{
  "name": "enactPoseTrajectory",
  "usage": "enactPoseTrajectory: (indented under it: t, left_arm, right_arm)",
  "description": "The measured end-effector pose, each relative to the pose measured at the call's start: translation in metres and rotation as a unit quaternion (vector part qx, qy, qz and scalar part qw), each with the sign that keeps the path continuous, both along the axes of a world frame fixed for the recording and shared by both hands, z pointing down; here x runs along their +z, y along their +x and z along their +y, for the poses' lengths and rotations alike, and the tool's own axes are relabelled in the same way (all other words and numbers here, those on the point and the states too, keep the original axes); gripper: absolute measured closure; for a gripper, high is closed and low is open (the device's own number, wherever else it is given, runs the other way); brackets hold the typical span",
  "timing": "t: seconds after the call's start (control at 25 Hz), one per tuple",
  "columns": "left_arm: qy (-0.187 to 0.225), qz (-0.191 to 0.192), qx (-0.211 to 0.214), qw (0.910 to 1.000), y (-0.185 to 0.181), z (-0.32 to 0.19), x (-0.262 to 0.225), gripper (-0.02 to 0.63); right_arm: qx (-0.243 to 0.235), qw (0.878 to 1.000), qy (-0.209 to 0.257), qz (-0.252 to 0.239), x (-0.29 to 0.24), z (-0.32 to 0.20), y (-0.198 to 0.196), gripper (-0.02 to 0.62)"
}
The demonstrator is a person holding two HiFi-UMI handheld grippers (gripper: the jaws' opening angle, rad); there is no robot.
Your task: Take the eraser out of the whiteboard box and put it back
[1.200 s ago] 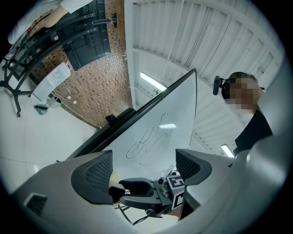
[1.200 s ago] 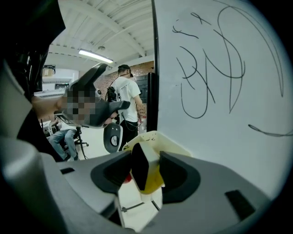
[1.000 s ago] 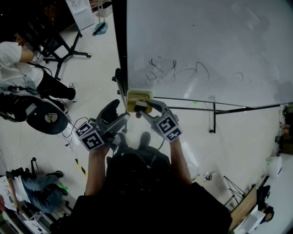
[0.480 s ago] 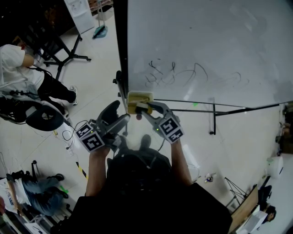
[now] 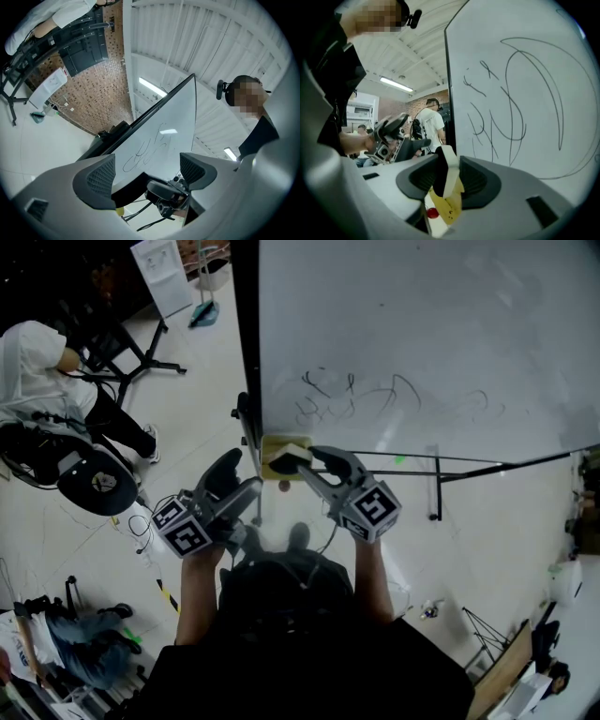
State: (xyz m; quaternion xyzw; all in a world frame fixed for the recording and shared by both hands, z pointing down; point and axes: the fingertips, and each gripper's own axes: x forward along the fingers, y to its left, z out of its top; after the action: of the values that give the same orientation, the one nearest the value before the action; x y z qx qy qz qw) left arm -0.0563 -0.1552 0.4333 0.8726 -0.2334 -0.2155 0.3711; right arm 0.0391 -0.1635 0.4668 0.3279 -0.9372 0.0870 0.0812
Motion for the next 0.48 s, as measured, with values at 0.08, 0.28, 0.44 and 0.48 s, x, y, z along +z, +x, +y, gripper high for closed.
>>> enactPoseTrajectory:
  t: [0.08, 0.28, 0.44, 0.48]
  left_arm:
    - [0.005, 0.001, -0.002, 1.0, -0.001, 0.0, -0.005, 0.178]
    - [0.017, 0.004, -0.007, 0.9998, -0.003, -0.001, -0.018, 0.178]
    - [0.026, 0.005, -0.008, 0.9996, -0.003, -0.001, -0.026, 0.178]
    - [0.028, 0.005, -0.008, 0.9996, -0.003, 0.0, -0.028, 0.178]
  right_arm:
    - [-0.002, 1.0, 0.016, -0.023, -0.019, 0.002, 0.003, 0.434]
    - [0.001, 0.997, 0.047, -0.067, -0.058, 0.008, 0.013, 0.434]
    - [0.01, 0.991, 0.066, -0.116, -0.086, 0.009, 0.023, 0.434]
    - [0.013, 0.989, 0.071, -0.128, -0.092, 0.01, 0.025, 0.436]
